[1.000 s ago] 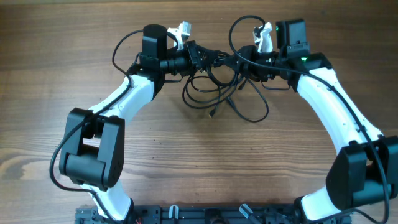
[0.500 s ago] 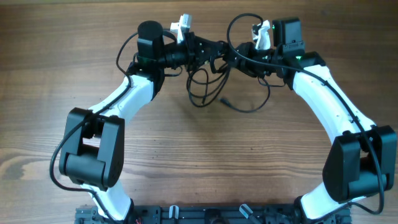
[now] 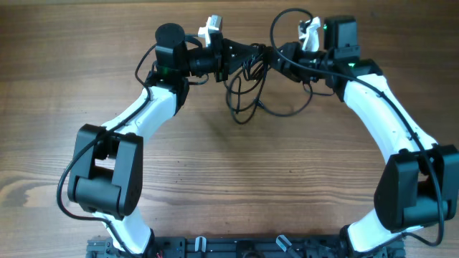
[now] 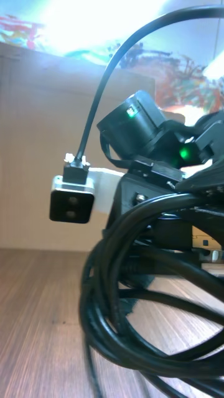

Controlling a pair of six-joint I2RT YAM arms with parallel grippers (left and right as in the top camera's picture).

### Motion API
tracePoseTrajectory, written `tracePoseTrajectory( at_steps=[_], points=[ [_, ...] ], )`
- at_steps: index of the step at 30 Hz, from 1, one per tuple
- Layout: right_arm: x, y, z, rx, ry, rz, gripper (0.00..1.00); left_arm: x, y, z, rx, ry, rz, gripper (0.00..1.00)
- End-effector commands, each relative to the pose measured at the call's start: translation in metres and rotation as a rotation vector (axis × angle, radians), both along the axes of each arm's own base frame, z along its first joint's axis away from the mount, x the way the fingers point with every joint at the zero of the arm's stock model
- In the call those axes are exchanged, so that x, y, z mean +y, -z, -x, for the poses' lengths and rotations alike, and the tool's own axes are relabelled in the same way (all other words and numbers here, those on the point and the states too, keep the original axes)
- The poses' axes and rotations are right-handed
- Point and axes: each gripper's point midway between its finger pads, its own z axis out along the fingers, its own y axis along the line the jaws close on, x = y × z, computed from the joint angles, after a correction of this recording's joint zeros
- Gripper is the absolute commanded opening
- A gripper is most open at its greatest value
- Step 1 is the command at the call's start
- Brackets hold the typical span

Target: Untangle cables

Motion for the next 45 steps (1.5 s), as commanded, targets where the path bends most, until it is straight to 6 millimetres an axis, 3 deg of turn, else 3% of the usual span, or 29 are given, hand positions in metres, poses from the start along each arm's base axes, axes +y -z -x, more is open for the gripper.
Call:
tracePoseTrajectory(
  at_steps=[1, 6, 11, 16, 20, 24, 31, 37, 45],
  points=[
    [0.005, -0.008, -0.004, -0.026, -0.041, -0.069, 0.38, -0.002, -0.023, 0.023, -0.001, 0.113, 0.035, 0.04],
    [-0.002, -0.020, -0.012, -0.039, -0.021, -0.128, 0.41, -0.003, -0.023, 0.033, -0.004, 0.170, 0.036, 0.04],
    [-0.022, -0.036, -0.022, -0.057, 0.009, -0.201, 0.45, -0.003, -0.023, 0.038, -0.046, 0.204, 0.032, 0.04],
    [-0.034, -0.035, -0.023, -0.050, 0.022, -0.204, 0.47, -0.003, -0.023, 0.042, -0.051, 0.226, 0.032, 0.04],
    [-0.026, -0.030, -0.010, -0.022, -0.039, -0.209, 0.48, -0.002, -0.023, 0.039, -0.167, 0.210, 0.021, 0.04],
    [-0.016, -0.030, 0.006, 0.005, -0.117, -0.238, 0.54, 0.001, -0.018, 0.023, -0.304, 0.125, -0.017, 0.04],
    [-0.008, -0.035, 0.018, 0.015, -0.184, -0.284, 0.64, 0.005, 0.013, 0.002, -0.168, -0.007, -0.109, 0.04],
    [-0.002, -0.009, 0.017, 0.094, -0.109, -0.188, 0.64, 0.005, 0.014, 0.001, -0.013, -0.024, -0.081, 0.04],
    [0.015, 0.000, 0.010, 0.111, -0.085, -0.172, 0.61, 0.001, 0.009, 0.006, 0.027, 0.001, -0.055, 0.04]
  ],
)
